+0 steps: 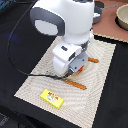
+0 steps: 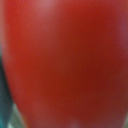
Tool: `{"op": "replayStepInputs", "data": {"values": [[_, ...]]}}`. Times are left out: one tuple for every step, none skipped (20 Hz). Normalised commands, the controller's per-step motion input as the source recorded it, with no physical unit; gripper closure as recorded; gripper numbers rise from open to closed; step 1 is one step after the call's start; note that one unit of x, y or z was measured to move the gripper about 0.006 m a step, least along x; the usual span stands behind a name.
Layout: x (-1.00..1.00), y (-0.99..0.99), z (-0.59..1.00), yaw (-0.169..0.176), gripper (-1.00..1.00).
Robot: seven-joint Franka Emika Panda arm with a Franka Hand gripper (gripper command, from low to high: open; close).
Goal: Interact with the objects in diverse but meaningful ways.
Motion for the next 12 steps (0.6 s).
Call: {"op": "replayStepInputs", "data": {"values": [[0.22,-0.05,0.00,0.000,1.00],[0.29,-0.02,0.00,-0.006,1.00],[0.35,0.00,0.17,-0.029,1.00],[0.36,0.00,0.37,-0.013,1.00],[0.26,0.10,0.68,-0.015,1.00],[0.17,0.13,0.77,-0.038,1.00],[0.03,0.16,0.87,-0.047,1.00],[0.00,0.16,0.89,-0.038,1.00],[0.00,0.18,0.89,-0.024,1.00],[0.00,0.21,0.91,-0.007,1.00],[-0.01,0.22,0.93,-0.003,1.00],[-0.05,0.21,0.93,0.000,1.00]]}}
